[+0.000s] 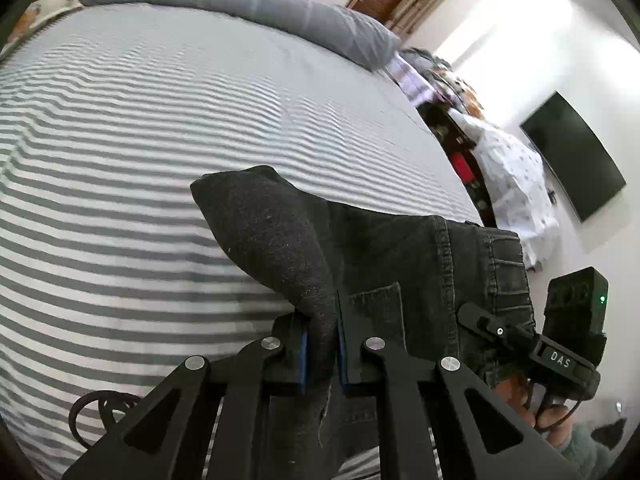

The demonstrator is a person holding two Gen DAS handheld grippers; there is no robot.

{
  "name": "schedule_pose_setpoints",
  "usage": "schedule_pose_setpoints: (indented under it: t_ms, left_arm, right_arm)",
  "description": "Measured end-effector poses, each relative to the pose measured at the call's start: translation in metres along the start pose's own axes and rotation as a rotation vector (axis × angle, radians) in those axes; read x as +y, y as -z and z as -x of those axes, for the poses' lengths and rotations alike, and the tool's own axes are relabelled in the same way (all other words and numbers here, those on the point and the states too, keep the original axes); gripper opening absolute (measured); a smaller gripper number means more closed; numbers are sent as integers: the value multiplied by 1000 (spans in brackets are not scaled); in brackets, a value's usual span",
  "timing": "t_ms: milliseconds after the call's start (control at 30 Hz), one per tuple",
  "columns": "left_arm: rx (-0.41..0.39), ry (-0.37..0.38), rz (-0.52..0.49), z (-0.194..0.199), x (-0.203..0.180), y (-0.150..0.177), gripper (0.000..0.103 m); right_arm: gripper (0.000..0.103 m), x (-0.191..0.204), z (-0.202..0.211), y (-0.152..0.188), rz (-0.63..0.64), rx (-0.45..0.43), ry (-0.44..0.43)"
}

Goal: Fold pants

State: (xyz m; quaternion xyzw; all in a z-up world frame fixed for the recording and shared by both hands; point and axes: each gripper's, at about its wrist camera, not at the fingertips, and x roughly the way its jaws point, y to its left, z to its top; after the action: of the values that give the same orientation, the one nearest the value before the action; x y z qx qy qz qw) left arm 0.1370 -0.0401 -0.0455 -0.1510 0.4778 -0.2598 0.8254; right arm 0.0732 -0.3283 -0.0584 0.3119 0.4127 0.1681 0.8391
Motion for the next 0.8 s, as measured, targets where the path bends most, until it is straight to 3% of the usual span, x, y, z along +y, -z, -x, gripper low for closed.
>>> schedule_pose_setpoints:
  t_ms: [433,667,800]
  left_arm:
    - [-30,-161,49,31,101,-55,11]
    - [-22,-213,68,23,148,-70,11]
    - [3,-242,87,12,172,-67,11]
  right_arm:
    - [24,64,-122,-19,10,98,-77]
    - [24,76,-168,-31,25,130,-53]
    - [25,68,-181,-33,34,138,2]
